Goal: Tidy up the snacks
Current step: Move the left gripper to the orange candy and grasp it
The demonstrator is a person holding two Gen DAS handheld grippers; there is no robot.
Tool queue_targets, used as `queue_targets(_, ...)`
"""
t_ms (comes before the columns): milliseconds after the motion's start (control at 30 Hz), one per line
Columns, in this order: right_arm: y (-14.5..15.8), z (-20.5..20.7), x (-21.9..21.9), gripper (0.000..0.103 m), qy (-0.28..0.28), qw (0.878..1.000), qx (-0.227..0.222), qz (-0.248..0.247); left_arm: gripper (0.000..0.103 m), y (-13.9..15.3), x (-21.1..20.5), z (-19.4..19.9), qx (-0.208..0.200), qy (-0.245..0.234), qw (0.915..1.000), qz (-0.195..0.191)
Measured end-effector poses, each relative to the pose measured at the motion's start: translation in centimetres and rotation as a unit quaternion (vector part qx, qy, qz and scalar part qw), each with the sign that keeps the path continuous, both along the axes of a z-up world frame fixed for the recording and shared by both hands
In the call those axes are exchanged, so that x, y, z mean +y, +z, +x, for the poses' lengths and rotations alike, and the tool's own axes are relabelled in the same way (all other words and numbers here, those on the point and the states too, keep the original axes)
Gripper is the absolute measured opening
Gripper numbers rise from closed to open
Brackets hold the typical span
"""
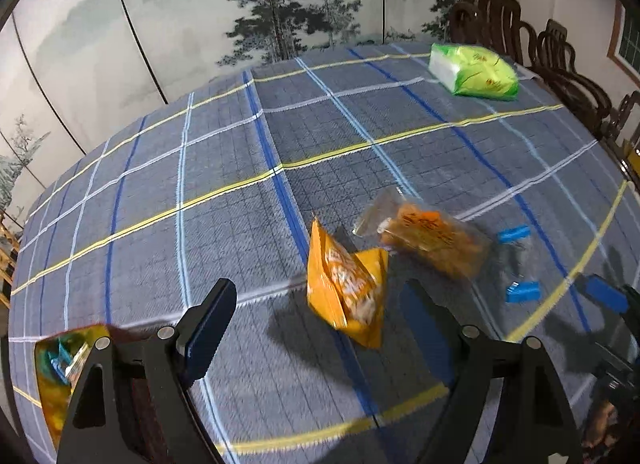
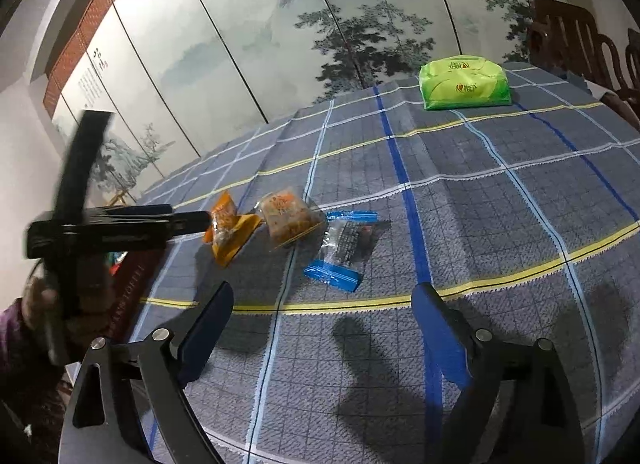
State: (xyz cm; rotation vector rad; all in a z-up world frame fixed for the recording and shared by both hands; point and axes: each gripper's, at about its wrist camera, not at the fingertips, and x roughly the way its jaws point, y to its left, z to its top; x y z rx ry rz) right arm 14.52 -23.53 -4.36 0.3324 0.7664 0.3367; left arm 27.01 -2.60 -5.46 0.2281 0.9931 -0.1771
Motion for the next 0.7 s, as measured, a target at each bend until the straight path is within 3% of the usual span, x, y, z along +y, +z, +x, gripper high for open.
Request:
queue_targets(233,-0.2,0.2,-0.7,0.092,-0.004,1.000,0.005,0.026,0.081,-1.7,-0.3,1.5,-0.004,0.002,0.9998,0.021)
queue_targets(300,-0.2,0.3,-0.7,0.092,-0.003,1.000,0.006,0.028,0.074,-2.2,-0.1,1.6,0.004,0.004,1.0000,0.005)
queue_targets(333,-0.3,0.3,-0.7,0.092,-0.003,1.000,0.007,0.027,0.062,-2.3,0.0,1.5,0.010,0.002,0.9999,-0.010)
queue_targets(367,-0.3,0.3,-0.7,0.092,-0.004,1.000,0.007,0.027,0.043,-2.5,0.0,1.5,0.020,0.000,0.9996,-0.022)
queue_targets(467,-0.3,0.4,-0.8,0.092,-0.006,1.000,0.010,0.028,0.027,-2.3,-0.3,0.8,0.024,0.005,0.9994,-0.023)
queue_targets(700,-0.7,1.1,-0.8,0.092,-0.015,0.999,0.033,0.022,0.026,-0.2,-0.3,-3.9,0.013,0.015,0.9978,-0.063)
